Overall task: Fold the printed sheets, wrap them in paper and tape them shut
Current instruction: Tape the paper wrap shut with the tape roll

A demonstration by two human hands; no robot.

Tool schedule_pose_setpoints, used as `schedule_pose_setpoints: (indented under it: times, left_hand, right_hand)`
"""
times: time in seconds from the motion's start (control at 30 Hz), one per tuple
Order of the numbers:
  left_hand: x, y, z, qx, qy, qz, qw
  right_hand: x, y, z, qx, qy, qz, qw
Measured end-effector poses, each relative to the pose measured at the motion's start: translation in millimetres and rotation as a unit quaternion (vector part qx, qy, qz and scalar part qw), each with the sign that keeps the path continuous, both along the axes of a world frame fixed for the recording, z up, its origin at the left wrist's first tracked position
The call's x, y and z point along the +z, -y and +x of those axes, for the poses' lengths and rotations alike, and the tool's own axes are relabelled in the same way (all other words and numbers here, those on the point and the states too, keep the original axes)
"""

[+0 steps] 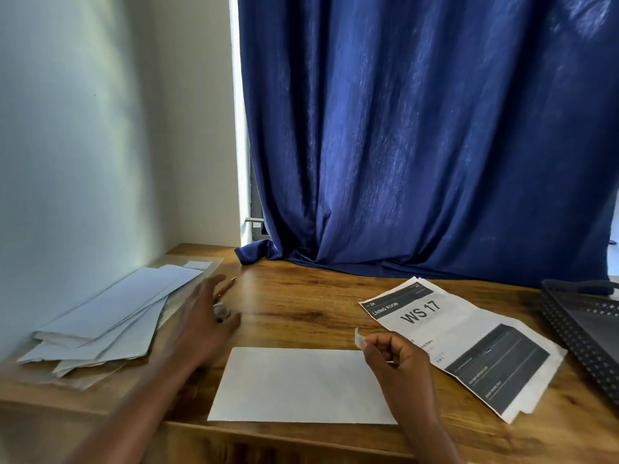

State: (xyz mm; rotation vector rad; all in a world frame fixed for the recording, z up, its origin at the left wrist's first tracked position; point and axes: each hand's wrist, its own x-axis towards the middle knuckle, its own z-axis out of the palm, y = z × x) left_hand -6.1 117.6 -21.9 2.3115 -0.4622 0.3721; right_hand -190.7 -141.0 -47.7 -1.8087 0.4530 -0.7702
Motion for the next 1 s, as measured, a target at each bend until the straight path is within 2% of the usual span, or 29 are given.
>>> schedule_pose_setpoints:
  times: [0.07, 0.17, 0.27, 0.37, 0.5, 0.57, 0.63, 0.73, 0.87, 1.0]
  left_hand:
    - [-1.9, 26.0, -27.8, -0.097, 0.034, -0.022, 0.994]
    - [-13.7, 70.2, -71.6, -0.240, 0.065, 0.043, 0.968]
    - [-26.4, 103.1, -89.6, -0.276, 0.101, 0.090, 0.952]
    - [-36.9, 111.5, -87.2, -0.275, 0.088, 0.103, 0.952]
    - [-46.4, 110.6, -83.8, -0.282, 0.101, 0.098, 0.949]
    - [-47.4, 110.8, -84.0, -0.282, 0.103, 0.102, 0.948]
    - [-47.1, 110.7, -85.4, -0.280, 0.106, 0.106, 0.948]
    - [-47.0, 110.6, -87.1, -0.278, 0.112, 0.105, 0.948]
    - [-47.1, 110.9, -87.8, -0.271, 0.116, 0.108, 0.950]
    - [-44.6, 110.2, -89.4, -0.268, 0.114, 0.110, 0.950]
  right_hand:
    - [0.5, 0.8, 0.3, -0.006, 0.011, 0.022, 1.000]
    - [4.4, 1.7, -0.9, -0.025, 0.040, 0.047, 0.998]
    - [10.6, 2.5, -5.7, -0.028, 0.072, 0.073, 0.994]
    - [15.0, 9.2, -14.4, -0.035, 0.067, 0.061, 0.995]
    - [12.9, 27.9, -23.3, -0.077, -0.010, -0.050, 0.996]
    - [12.6, 33.5, -25.2, -0.069, -0.071, -0.149, 0.984]
    - [14.0, 34.8, -25.4, -0.042, -0.116, -0.288, 0.950]
    - [11.9, 28.7, -19.3, -0.015, -0.119, -0.454, 0.883]
    - [5.8, 19.2, -8.0, -0.008, -0.150, -0.527, 0.836]
    - [1.6, 16.2, -7.2, -0.009, -0.172, -0.516, 0.839]
